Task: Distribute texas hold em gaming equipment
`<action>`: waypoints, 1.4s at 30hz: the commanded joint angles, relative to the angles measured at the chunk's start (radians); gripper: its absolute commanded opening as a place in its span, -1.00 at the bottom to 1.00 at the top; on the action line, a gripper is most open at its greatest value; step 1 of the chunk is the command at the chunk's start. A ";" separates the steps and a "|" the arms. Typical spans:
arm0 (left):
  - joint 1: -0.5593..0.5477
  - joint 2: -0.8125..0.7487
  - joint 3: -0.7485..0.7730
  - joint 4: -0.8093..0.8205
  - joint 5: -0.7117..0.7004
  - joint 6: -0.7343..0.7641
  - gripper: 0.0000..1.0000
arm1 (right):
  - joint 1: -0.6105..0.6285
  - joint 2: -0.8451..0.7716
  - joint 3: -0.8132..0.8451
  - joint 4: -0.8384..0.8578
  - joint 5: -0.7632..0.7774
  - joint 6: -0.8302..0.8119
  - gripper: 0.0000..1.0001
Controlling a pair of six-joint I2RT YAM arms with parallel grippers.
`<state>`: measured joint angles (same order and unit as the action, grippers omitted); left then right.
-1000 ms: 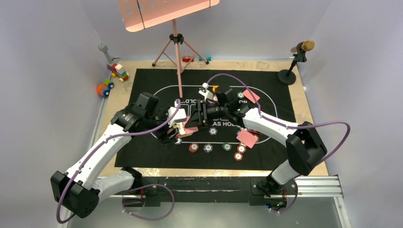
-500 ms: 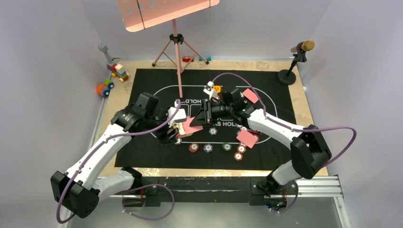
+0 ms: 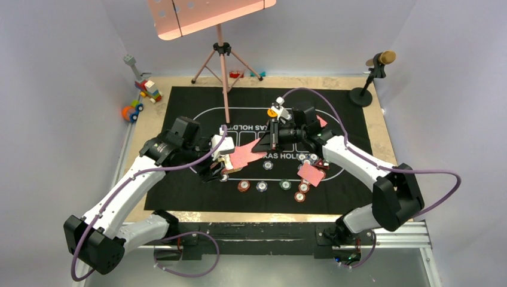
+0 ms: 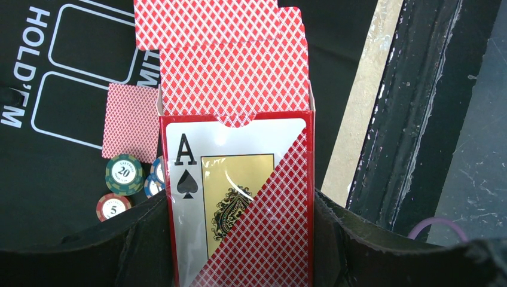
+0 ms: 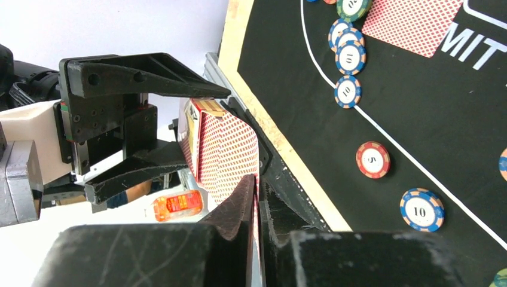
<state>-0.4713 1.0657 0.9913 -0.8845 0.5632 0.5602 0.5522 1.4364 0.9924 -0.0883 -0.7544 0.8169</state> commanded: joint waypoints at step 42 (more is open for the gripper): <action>0.002 -0.047 0.021 0.029 0.033 0.003 -0.81 | 0.080 0.787 0.535 0.134 0.274 0.034 -0.84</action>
<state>-0.4713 1.0508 0.9913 -0.8845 0.5640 0.5606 0.6209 2.2223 1.4727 0.0788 -0.5499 0.8738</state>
